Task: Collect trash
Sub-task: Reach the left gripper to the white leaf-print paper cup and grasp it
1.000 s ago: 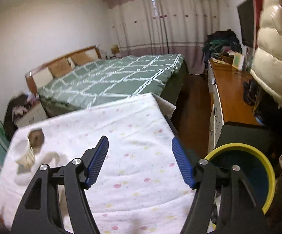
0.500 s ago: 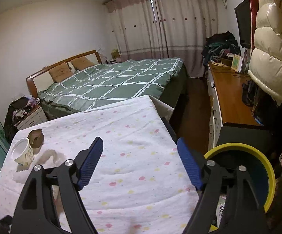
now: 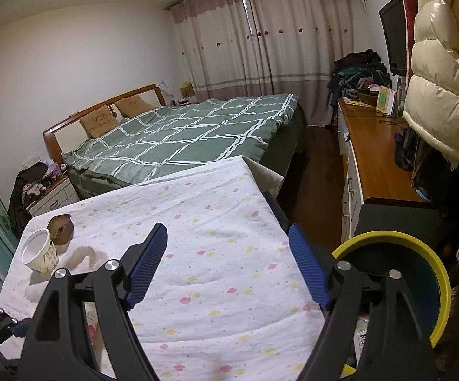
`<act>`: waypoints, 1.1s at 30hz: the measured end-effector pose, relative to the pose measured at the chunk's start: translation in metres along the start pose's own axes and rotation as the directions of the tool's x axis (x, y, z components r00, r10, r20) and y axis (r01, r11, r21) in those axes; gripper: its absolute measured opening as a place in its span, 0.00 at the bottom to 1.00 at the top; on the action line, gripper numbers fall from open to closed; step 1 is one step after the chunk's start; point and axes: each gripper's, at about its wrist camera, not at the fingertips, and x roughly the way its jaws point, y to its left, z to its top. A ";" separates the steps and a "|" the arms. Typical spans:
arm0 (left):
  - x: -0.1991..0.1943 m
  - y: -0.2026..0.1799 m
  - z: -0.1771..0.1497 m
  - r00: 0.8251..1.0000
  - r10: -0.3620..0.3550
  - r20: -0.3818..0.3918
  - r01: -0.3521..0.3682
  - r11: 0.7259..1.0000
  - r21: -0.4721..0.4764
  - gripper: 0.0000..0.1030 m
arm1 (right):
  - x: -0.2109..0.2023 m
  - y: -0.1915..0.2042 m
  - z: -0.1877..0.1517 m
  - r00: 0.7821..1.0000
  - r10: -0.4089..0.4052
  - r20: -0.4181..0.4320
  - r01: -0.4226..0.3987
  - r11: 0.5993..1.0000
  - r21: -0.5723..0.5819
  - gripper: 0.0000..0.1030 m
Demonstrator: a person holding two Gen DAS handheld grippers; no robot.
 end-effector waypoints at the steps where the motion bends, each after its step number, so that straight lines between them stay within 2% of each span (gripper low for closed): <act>1: 0.000 0.002 0.001 1.000 -0.001 -0.002 0.001 1.000 -0.003 0.16 | -0.001 0.000 0.000 1.000 0.000 -0.001 0.000 1.000 0.000 0.73; 3: -0.004 0.001 -0.002 1.000 0.000 -0.007 0.000 1.000 0.003 0.12 | -0.001 0.000 0.000 1.000 -0.001 -0.001 0.001 1.000 -0.003 0.73; 6: -0.012 0.001 -0.005 1.000 -0.006 -0.022 0.007 1.000 0.018 0.12 | 0.000 0.000 0.000 1.000 0.001 -0.003 -0.001 1.000 0.002 0.73; 10: -0.037 -0.002 -0.014 0.998 -0.050 -0.029 0.051 0.998 0.035 0.12 | 0.000 0.001 0.000 1.000 0.001 -0.005 -0.001 1.000 0.006 0.73; 17: -0.090 -0.013 -0.017 0.996 -0.083 0.021 0.083 0.996 0.031 0.12 | -0.002 -0.001 0.001 1.000 0.000 0.010 0.000 1.000 0.006 0.73; 21: -0.102 -0.026 -0.006 0.996 -0.077 0.053 0.075 0.996 0.039 0.12 | -0.018 -0.010 0.008 0.995 -0.059 0.077 0.057 0.998 0.022 0.73; 23: -0.104 -0.030 0.002 0.995 -0.078 0.061 0.076 0.996 0.041 0.08 | -0.031 -0.024 0.014 0.994 -0.058 0.095 0.053 0.997 0.060 0.75; 26: -0.104 -0.037 0.014 0.993 -0.094 0.067 0.091 0.995 0.047 0.07 | -0.052 -0.046 0.017 0.989 -0.084 0.121 0.078 0.995 0.055 0.77; 33: -0.085 -0.067 0.055 0.986 -0.149 0.079 0.143 0.987 0.079 0.07 | -0.090 -0.110 0.006 0.981 -0.164 0.102 0.160 0.986 0.048 0.77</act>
